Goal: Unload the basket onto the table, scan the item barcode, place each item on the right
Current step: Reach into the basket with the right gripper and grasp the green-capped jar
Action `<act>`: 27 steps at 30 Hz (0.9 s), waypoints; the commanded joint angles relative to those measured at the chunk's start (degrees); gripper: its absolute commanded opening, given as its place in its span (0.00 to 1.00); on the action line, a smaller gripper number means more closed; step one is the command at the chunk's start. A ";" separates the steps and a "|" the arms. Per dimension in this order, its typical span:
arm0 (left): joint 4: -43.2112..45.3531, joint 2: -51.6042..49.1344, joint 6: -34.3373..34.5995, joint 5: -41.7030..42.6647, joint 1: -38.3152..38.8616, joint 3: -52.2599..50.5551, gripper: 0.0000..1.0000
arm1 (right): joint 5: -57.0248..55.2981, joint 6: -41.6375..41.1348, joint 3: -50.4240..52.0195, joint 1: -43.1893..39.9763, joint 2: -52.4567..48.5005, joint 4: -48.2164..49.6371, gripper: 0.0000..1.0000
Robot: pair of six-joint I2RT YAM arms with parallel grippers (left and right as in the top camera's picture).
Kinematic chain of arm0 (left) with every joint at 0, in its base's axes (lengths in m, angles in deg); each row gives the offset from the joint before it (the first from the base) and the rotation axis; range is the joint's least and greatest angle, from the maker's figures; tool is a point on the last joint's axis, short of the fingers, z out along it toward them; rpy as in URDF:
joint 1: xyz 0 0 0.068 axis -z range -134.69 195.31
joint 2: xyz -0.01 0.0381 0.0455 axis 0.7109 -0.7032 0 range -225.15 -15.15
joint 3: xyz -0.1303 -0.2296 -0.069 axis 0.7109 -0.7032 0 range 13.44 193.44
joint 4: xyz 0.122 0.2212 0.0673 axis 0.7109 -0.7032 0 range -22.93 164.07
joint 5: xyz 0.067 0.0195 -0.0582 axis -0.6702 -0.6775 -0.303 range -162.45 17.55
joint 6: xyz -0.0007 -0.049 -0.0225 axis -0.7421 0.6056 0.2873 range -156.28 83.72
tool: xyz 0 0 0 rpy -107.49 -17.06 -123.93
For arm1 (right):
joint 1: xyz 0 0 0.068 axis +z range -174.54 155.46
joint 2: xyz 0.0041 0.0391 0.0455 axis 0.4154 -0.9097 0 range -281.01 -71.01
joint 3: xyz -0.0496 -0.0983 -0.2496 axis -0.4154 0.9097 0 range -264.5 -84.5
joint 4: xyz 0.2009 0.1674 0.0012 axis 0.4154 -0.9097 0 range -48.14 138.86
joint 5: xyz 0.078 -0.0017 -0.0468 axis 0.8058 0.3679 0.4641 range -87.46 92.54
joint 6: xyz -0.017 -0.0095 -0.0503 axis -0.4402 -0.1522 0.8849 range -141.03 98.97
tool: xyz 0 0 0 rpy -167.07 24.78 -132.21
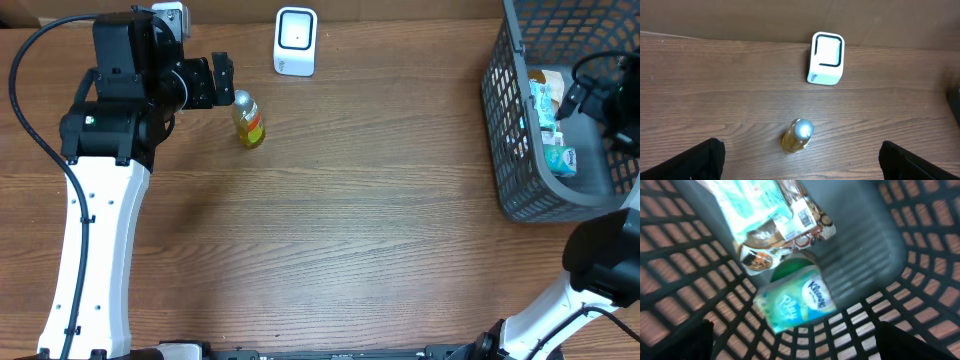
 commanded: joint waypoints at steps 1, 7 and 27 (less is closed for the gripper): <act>0.02 -0.09 0.79 -0.63 0.28 -0.04 1.00 | 1.51 -0.17 2.99 0.37 -0.20 1.88 1.00; 0.02 -0.09 0.76 -0.63 0.28 -0.04 1.00 | -0.39 -0.20 7.85 0.90 -0.20 4.63 1.00; 0.02 -0.09 0.76 -0.63 0.28 -0.04 1.00 | -0.44 -0.22 23.08 2.51 -0.20 14.27 1.00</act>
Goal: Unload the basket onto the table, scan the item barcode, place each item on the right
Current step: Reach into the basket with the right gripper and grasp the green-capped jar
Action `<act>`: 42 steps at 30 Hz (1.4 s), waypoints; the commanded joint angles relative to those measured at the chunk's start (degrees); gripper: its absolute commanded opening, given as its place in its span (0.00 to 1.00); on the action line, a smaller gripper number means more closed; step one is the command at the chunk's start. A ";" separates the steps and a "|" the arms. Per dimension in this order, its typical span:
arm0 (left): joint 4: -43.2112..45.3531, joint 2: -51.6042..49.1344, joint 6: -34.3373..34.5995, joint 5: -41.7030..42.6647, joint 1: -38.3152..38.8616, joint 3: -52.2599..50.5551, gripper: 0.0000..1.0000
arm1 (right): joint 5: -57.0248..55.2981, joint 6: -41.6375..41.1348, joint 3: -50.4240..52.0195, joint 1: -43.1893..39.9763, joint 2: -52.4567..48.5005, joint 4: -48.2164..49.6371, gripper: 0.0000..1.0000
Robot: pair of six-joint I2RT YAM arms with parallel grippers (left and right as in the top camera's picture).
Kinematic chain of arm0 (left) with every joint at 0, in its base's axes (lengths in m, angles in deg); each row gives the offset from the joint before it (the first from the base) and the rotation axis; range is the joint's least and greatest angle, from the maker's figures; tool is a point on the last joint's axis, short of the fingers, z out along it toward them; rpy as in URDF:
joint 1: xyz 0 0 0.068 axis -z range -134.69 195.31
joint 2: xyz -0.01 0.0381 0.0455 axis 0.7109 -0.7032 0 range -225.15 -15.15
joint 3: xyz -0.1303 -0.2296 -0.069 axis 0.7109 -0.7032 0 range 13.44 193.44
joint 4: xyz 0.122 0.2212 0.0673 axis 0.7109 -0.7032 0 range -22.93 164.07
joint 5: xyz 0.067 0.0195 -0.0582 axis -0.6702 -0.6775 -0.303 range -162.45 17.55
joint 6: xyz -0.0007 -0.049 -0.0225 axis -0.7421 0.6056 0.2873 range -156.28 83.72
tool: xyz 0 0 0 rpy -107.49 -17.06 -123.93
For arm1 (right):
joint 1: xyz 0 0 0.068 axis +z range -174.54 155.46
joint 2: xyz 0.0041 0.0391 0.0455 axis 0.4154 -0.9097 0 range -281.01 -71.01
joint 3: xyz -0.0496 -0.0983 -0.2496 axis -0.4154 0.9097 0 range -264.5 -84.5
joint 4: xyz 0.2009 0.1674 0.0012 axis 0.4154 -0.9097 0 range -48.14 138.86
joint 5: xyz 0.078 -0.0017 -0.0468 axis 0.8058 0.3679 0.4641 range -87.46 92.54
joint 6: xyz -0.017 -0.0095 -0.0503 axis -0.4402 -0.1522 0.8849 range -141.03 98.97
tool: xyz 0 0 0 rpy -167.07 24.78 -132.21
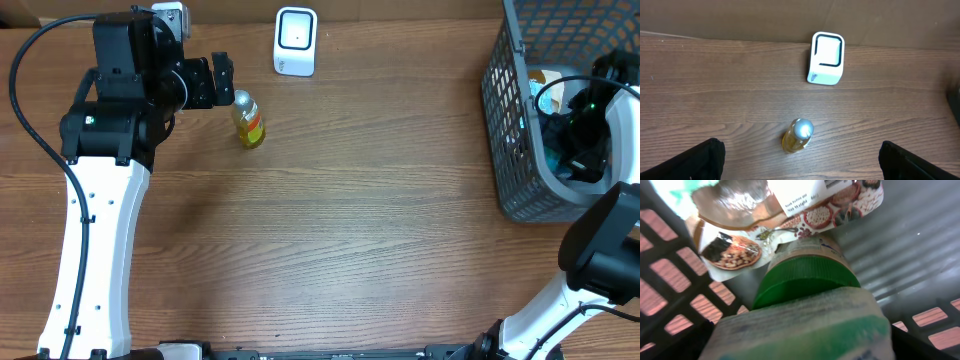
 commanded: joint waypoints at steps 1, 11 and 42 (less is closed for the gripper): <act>0.02 -0.09 0.76 -0.63 0.28 -0.04 1.00 | -0.57 -0.22 1.51 0.04 -0.17 1.18 1.00; 0.02 -0.09 0.76 -0.63 0.35 -0.04 1.00 | -0.57 -0.22 1.55 0.04 -0.15 1.90 0.69; 0.02 -0.09 0.79 -0.63 0.37 -0.04 1.00 | 11.10 -0.28 -55.67 11.41 3.87 -17.31 0.28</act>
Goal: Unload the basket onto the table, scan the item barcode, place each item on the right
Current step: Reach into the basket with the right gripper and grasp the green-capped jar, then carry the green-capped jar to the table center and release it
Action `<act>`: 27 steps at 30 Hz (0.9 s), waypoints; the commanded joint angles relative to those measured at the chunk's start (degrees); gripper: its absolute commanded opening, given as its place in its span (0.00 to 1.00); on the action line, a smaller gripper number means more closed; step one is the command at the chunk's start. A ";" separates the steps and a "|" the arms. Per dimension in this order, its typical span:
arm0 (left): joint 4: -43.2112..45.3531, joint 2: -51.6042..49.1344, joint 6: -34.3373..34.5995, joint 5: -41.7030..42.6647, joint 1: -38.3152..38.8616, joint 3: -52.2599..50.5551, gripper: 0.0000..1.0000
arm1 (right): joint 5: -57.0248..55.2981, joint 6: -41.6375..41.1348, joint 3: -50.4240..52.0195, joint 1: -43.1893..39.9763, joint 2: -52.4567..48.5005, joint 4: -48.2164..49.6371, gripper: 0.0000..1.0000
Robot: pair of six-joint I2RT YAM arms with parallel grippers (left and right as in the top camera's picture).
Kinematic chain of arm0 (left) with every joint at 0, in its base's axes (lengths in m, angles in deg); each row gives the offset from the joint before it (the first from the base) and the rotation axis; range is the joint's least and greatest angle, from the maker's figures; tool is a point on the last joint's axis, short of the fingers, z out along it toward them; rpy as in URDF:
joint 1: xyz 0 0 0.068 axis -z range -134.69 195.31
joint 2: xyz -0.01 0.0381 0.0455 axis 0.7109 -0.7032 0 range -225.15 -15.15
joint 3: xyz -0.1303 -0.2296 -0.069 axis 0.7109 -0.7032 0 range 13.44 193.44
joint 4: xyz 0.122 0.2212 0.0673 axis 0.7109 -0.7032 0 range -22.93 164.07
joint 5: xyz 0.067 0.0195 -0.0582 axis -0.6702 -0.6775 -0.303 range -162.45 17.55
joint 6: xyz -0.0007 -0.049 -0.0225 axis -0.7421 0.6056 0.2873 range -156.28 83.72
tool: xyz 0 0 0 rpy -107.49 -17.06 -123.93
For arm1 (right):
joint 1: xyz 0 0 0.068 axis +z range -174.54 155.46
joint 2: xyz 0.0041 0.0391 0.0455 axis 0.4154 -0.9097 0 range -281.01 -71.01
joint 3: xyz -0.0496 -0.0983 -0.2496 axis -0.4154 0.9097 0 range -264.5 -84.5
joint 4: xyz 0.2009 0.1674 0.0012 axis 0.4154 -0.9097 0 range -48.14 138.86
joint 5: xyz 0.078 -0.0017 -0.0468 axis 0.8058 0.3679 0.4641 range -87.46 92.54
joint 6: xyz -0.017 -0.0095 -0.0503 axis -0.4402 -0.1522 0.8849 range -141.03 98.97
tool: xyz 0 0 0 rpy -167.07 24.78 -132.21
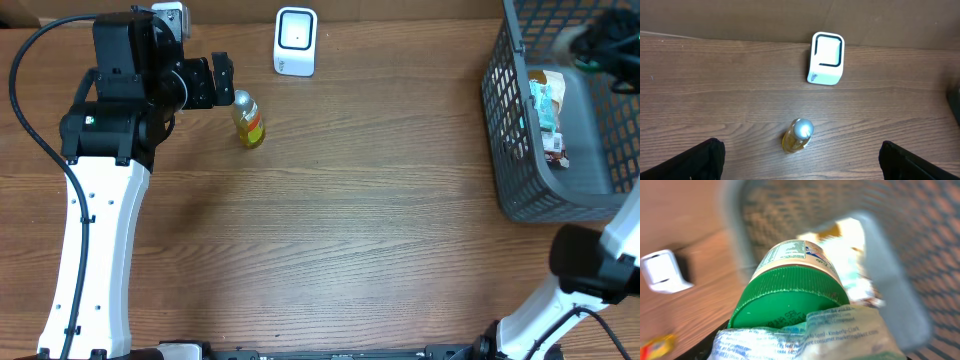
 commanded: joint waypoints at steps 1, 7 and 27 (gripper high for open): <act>0.02 -0.09 0.76 -0.63 0.39 -0.02 1.00 | 4.52 -0.37 -2.36 7.21 2.62 0.09 0.28; 0.02 -0.09 0.79 -0.63 0.39 -0.02 1.00 | 4.00 -5.75 -1.16 22.23 1.81 0.09 0.27; 0.02 -0.09 0.76 -0.63 0.39 -0.02 1.00 | -1.05 -30.93 28.48 48.87 -5.14 15.76 0.31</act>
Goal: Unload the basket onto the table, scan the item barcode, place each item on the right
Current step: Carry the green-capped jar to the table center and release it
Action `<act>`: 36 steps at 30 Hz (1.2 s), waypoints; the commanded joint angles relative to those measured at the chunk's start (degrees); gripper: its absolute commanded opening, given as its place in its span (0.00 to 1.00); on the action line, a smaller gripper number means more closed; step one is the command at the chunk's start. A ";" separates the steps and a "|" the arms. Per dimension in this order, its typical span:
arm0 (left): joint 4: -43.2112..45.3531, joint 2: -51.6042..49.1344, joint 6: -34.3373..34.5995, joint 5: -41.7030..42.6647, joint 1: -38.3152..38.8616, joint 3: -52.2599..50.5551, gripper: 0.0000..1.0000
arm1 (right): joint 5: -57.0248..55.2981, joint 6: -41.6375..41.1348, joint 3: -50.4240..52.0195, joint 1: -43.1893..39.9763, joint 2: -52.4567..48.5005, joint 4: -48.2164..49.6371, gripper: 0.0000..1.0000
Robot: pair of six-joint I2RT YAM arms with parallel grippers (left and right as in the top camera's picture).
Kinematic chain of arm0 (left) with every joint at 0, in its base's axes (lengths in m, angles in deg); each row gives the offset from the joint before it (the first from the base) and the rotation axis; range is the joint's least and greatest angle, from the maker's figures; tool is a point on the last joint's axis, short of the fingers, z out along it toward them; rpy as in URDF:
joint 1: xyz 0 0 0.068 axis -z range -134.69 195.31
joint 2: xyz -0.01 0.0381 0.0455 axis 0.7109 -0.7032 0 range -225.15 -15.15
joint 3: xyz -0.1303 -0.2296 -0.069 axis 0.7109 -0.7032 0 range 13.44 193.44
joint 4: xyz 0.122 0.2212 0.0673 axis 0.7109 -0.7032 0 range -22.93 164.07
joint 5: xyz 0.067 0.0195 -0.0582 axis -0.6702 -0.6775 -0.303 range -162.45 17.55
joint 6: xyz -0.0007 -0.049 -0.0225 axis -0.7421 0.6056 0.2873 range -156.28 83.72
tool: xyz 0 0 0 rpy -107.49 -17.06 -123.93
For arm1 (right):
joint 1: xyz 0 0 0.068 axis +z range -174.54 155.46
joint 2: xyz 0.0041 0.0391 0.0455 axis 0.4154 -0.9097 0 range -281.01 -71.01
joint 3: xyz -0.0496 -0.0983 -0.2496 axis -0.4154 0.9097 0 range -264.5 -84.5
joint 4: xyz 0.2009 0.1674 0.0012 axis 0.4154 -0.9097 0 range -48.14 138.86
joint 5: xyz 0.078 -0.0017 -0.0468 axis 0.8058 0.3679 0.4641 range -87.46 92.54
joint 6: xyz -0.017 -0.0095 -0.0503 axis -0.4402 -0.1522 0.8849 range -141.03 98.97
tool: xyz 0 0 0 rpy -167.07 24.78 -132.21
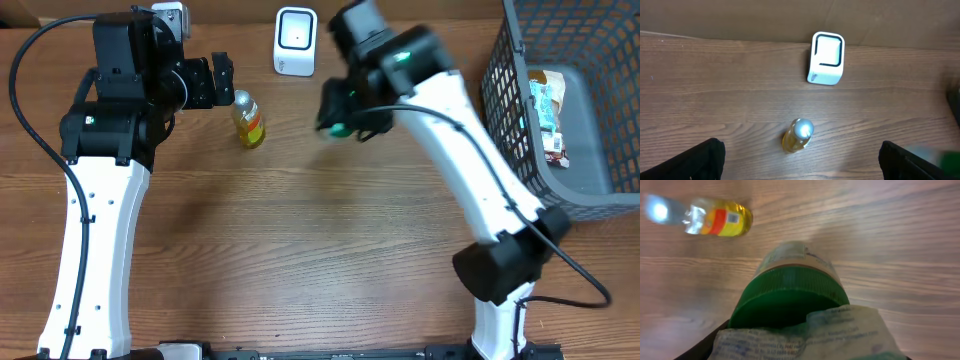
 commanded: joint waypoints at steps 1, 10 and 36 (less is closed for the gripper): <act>0.00 -0.09 0.76 -0.63 0.39 -0.02 1.00 | 2.97 -7.02 4.87 2.49 0.04 4.33 0.31; 0.00 -0.09 0.76 -0.63 0.39 -0.02 1.00 | 3.96 -13.92 19.91 7.85 -0.04 21.88 0.31; 0.00 -0.09 0.76 -0.63 0.39 -0.02 1.00 | -2.10 -16.20 24.90 10.71 -0.79 25.05 0.52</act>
